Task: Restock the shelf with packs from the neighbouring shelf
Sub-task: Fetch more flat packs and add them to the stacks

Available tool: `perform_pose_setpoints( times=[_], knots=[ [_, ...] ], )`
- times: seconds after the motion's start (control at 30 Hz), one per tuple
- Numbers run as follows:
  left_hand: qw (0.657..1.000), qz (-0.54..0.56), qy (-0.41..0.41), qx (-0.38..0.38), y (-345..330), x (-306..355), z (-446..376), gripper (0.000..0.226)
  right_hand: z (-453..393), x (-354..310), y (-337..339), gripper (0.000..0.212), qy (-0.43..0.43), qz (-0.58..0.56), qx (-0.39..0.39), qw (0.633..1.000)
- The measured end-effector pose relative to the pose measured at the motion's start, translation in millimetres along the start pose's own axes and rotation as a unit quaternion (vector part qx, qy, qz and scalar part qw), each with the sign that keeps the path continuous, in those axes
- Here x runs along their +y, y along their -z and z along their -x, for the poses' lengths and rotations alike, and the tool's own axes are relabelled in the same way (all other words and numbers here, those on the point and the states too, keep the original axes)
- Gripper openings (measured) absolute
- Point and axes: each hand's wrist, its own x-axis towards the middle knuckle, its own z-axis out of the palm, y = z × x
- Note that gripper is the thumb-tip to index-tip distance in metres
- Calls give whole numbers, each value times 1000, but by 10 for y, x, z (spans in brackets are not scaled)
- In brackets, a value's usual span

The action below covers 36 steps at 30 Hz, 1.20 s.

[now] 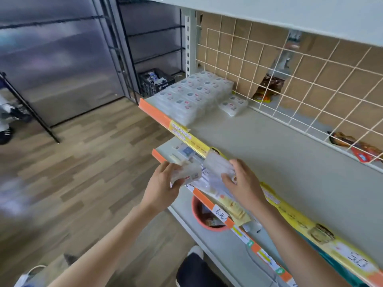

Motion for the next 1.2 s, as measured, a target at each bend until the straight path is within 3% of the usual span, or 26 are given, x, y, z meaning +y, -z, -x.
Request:
perform_pose_setpoints(
  times=[0.17, 0.43, 0.7, 0.87, 1.0, 1.2],
  knots=[
    [1000, 0, -1, 7, 73, -145, -571, 26, -597, 97, -271, 30, -20, -18, 39, 999],
    [992, -9, -122, -23, -81, -131, -1500, 28, -1154, 402, -365, 29, -72, 3, 172, 982],
    [970, 38, -210, -120, -797, 158, -2166, 28, -955, 763, -71, 33, -220, 55, 223, 948],
    [950, 114, -226, -184, -1163, 307, -2313, 37, -815, 816, -81, 39, -298, 48, 201, 932],
    [935, 163, -209, -237, -1252, 250, -2368, 53, -869, 774, -75, 49, -340, -21, 249, 907],
    [928, 210, -196, -236, -1314, 187, -2428, 42, -877, 807, -69, 45, -365, -10, 296, 883]
  ],
)
